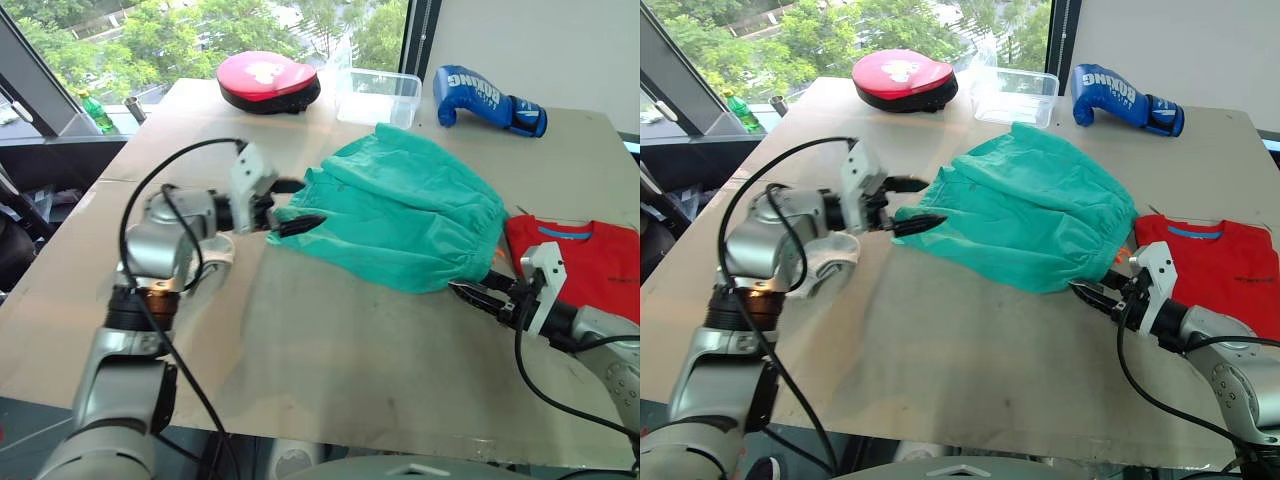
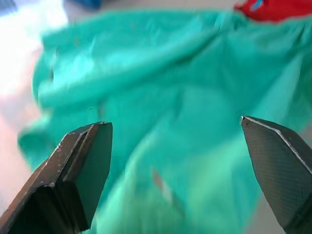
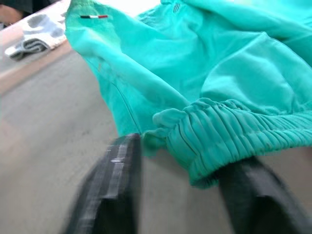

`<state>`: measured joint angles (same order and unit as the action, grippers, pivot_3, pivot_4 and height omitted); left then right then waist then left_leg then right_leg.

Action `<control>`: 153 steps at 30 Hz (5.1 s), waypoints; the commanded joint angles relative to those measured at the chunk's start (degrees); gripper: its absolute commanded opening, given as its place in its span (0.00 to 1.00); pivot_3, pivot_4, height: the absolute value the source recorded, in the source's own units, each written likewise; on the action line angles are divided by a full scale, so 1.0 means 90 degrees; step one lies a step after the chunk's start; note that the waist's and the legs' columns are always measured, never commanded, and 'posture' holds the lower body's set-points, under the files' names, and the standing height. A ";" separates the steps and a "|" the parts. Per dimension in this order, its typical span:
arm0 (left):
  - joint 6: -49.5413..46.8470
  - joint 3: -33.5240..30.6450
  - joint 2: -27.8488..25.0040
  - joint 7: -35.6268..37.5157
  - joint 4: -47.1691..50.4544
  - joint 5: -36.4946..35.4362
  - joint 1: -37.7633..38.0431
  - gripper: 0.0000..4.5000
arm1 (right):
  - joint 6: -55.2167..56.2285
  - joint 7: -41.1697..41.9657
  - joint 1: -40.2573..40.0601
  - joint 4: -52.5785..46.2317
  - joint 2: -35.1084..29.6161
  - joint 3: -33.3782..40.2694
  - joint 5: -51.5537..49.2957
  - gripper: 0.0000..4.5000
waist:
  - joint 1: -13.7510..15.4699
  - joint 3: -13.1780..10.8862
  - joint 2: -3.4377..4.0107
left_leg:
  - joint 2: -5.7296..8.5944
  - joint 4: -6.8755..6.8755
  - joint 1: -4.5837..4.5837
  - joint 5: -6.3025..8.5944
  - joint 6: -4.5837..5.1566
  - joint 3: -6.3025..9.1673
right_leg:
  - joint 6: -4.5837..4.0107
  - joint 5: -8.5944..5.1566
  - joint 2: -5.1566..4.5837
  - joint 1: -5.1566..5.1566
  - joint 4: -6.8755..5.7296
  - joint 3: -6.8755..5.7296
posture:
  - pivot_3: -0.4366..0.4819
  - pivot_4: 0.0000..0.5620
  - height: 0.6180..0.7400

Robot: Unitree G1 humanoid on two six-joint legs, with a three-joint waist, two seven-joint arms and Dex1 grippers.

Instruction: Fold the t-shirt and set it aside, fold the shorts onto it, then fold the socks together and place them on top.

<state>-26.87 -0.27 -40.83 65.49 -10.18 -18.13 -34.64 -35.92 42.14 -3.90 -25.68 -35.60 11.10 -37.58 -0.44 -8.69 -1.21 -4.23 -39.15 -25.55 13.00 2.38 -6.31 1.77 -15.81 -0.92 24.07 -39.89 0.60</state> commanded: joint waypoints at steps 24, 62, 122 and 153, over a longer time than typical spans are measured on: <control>-0.0052 0.0224 -0.0092 0.0992 -0.0816 -0.0131 0.0143 0.35 | 0.0029 0.0217 0.0019 -0.0088 -0.0411 0.0317 -0.0019 0.00 | 0.0067 -0.0001 -0.0002 | 0.0002 -0.0002 -0.0003 0.0003 0.0005 0.0007 | -0.0001 0.0000 0.0001 -0.0002 -0.0001 -0.0009 | 0.48 0.27 0.96; -0.2210 -0.1546 -0.1629 0.2187 -0.1640 -0.1451 -0.3180 0.00 | 0.0529 0.1306 0.5147 0.2571 -0.0429 0.0398 -0.0243 0.00 | -0.0288 -0.0112 0.0032 | -0.0018 0.0014 -0.0094 -0.0013 -0.0022 -0.0116 | 0.0018 0.0004 -0.0043 0.0160 -0.0064 0.0036 | 0.48 0.27 0.96; 0.4432 0.0665 0.3638 -0.3851 -0.7310 0.2494 -0.4724 0.62 | 0.0443 -0.0284 -0.1644 0.0243 0.0328 0.2290 -0.2004 0.75 | 0.0084 -0.0019 -0.0074 | 0.0013 0.0021 0.0062 0.0036 0.0062 -0.0075 | 0.0017 -0.0023 -0.0024 -0.0052 0.0013 0.0014 | 0.48 0.27 0.96; 0.5305 0.2228 0.2982 -0.2874 -0.7148 0.4398 -0.3607 1.00 | 0.1281 0.0561 0.0280 -0.0295 -0.3365 -0.2099 0.3034 0.39 | 0.0009 -0.0021 -0.0057 | 0.0012 -0.0005 0.0069 0.0035 0.0061 -0.0089 | 0.0021 -0.0022 -0.0027 -0.0057 0.0008 0.0020 | 0.48 0.27 0.96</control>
<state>21.86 18.20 -13.71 40.68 -73.43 18.63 -67.26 -27.51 45.68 -2.49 -30.34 -64.87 -8.06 -13.55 -0.36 -8.88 -1.73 -4.12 -39.18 -24.89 13.32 2.92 -7.15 1.96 -16.01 -1.16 23.54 -39.83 0.82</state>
